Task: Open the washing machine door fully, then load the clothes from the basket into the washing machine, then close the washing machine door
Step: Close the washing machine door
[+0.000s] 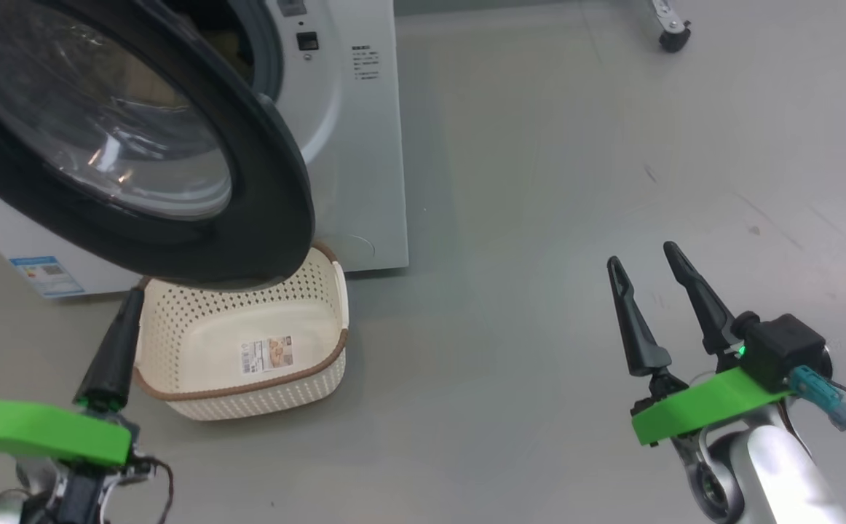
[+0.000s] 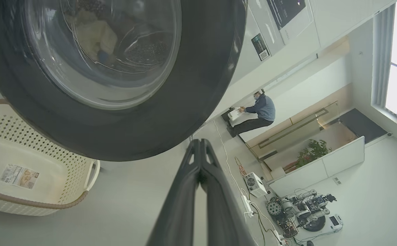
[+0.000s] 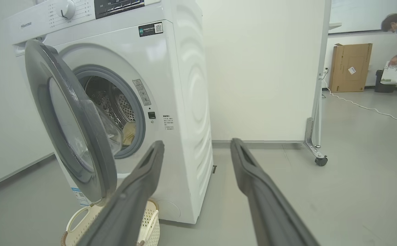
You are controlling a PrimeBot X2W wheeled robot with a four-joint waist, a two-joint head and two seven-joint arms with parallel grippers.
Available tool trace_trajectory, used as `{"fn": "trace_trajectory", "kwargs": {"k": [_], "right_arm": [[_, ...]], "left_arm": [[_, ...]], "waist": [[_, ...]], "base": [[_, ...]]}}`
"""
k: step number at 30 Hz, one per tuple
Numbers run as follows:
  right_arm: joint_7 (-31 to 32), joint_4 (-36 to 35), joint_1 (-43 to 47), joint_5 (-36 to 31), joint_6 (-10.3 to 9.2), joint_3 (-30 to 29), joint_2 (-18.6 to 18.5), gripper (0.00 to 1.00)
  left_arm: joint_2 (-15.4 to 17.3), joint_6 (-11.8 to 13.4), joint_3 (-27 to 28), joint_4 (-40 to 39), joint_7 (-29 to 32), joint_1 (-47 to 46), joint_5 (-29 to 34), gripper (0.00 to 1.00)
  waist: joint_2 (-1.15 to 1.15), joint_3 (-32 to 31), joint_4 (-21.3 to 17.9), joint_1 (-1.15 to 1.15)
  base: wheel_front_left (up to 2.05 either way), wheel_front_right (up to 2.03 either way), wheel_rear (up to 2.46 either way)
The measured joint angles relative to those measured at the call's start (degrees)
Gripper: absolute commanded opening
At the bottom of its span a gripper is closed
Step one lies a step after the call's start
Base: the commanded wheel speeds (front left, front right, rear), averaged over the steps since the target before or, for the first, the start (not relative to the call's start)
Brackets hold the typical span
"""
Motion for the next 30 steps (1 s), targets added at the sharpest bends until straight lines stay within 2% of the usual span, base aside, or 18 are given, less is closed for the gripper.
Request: {"fn": "trace_trajectory", "kwargs": {"k": [5, 9, 12, 13, 16, 17, 18, 26, 28, 29, 30], "right_arm": [[0.00, -0.32, 0.76, -1.36, 0.00, 0.87, -0.44, 1.00], [0.00, -0.22, 2.20, -1.36, 0.00, 1.19, -0.47, 1.00], [0.00, 0.08, 3.09, -1.31, 0.00, 1.64, -0.53, 1.00], [0.00, 0.25, 3.21, -1.25, 0.00, 2.03, -0.54, 1.00], [0.00, 0.43, 3.22, -1.25, 0.00, 2.19, -0.55, 1.00], [0.00, 0.43, 3.22, -1.25, 0.00, 2.19, -0.55, 1.00], [0.00, 0.57, 3.22, -1.20, 0.00, 2.46, -0.59, 1.00], [0.00, 1.26, 3.28, -1.19, 0.00, 3.01, -0.93, 1.00], [0.00, 1.47, 3.28, -1.02, 0.00, 3.13, -0.94, 1.00], [0.00, 1.52, 3.28, -0.83, 0.00, 3.18, -0.96, 1.00], [0.00, 1.62, 3.28, -0.78, 0.00, 3.21, -0.96, 1.00]], "left_arm": [[6.01, -0.01, -7.30, -0.15, -13.01, 5.02, 10.43, 0.00], [8.50, -0.01, -11.36, 3.96, -22.02, 7.43, 17.42, 0.00], [8.18, -0.02, -12.29, 5.68, -24.02, 8.18, 20.71, 0.00], [8.15, -0.02, -12.78, 6.17, -24.07, 8.46, 24.54, 0.00], [5.90, -0.02, -10.28, 5.67, -24.08, 9.16, 30.70, 0.00], [5.90, -0.02, -10.28, 5.67, -24.08, 9.16, 30.70, 0.00], [4.64, -0.03, -9.21, 5.12, -24.08, 10.15, 35.28, 0.00], [1.75, -0.03, -8.66, 5.34, -24.08, 13.88, 43.72, 0.00], [0.97, -0.03, -8.22, 5.35, -24.08, 14.07, 44.79, 0.77], [0.60, -0.03, -8.01, 5.35, -24.08, 14.07, 45.02, 1.00], [0.33, -0.03, -7.91, 5.35, -24.08, 14.07, 45.24, 1.00]], "waist": [[0.00, -1.93, 2.58, 0.00], [0.00, -3.42, 4.09, 0.00], [0.00, -4.38, 5.05, 0.00], [0.00, -4.89, 5.53, 0.00], [0.00, -5.41, 6.18, 0.00], [0.00, -5.41, 6.18, 0.00], [0.00, -5.66, 6.53, 0.00], [0.00, -6.11, 7.20, 0.00], [0.00, -6.04, 7.30, 0.00], [0.00, -5.99, 7.34, 0.00], [0.00, -5.93, 7.38, 0.00]], "base": [[0.00, 0.00, 0.00], [0.00, 0.00, 0.00], [0.00, 0.00, 0.00], [0.00, 0.00, 0.00], [0.00, 0.00, 0.00], [0.00, 0.00, 0.00], [0.00, 0.00, 0.00], [0.00, 0.00, 0.00], [0.00, 0.00, 0.00], [0.00, 0.00, 0.00], [0.00, 0.00, 0.00]]}}
